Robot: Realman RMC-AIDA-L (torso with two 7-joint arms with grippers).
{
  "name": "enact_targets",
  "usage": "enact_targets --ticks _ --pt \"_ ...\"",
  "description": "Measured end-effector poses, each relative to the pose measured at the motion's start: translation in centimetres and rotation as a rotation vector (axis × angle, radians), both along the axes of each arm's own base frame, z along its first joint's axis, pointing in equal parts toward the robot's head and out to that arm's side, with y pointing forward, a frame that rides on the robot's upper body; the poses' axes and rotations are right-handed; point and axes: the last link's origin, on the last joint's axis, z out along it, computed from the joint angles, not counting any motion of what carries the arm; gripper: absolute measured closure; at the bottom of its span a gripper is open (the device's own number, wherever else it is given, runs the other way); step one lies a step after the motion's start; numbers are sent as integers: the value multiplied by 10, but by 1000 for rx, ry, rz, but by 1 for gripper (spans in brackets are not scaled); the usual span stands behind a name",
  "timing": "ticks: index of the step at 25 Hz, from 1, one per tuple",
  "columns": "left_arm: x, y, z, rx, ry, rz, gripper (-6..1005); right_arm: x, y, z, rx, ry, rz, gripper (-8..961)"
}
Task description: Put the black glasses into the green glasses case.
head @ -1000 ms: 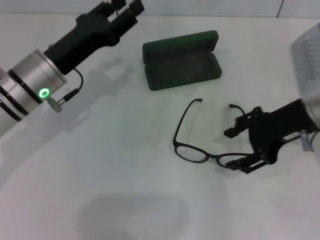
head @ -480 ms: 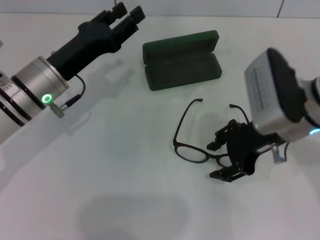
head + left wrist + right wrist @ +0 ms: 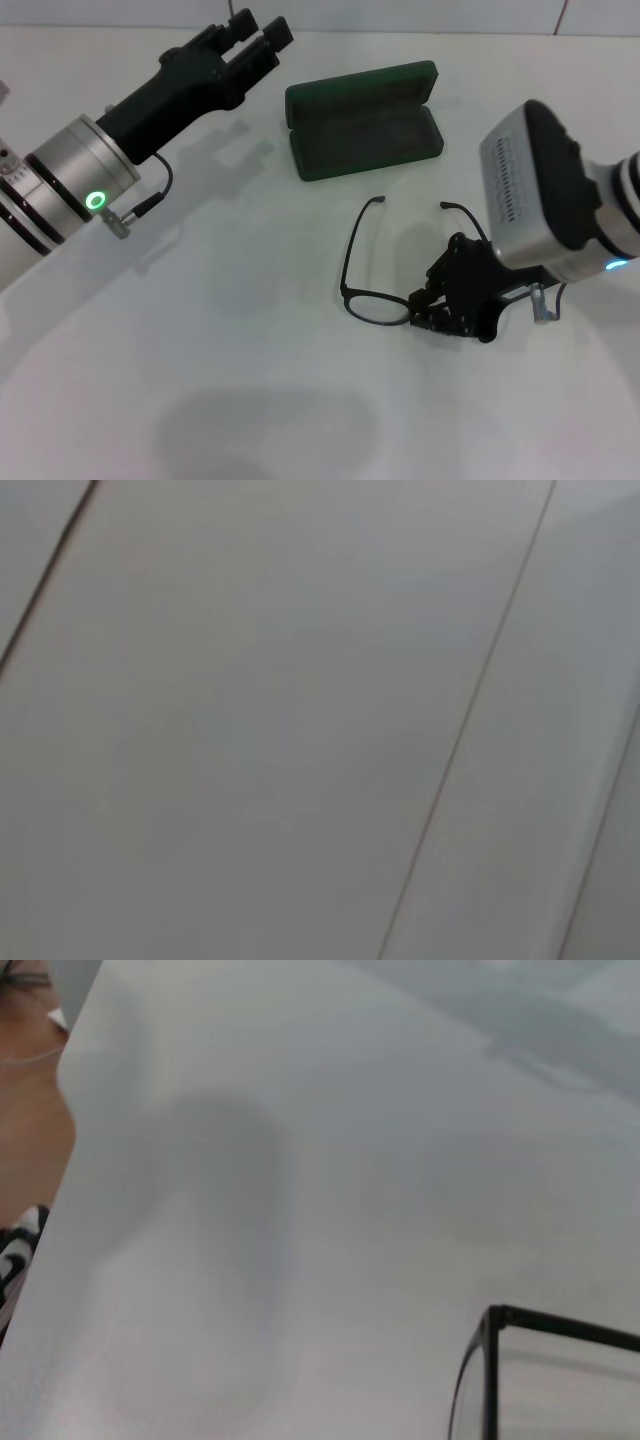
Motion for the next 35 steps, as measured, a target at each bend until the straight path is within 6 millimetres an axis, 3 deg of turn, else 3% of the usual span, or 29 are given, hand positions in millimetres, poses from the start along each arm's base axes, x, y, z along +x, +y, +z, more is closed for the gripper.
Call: enact_targets --ticks 4,8,14,25,29,35 --pt "1 -6 0 -16 -4 -38 418 2 -1 14 30 73 -15 753" --pt "6 -17 8 -33 -44 -111 421 10 -5 41 67 244 -11 899" --pt "25 -31 18 -196 -90 -304 420 31 -14 63 130 491 23 901" --pt "65 -25 -5 -588 1 -431 419 56 -37 54 142 678 162 902" --pt "72 -25 -14 -624 20 -438 420 61 -42 53 143 691 186 902" --pt "66 -21 -14 -607 25 -398 420 70 -51 57 175 739 226 902"
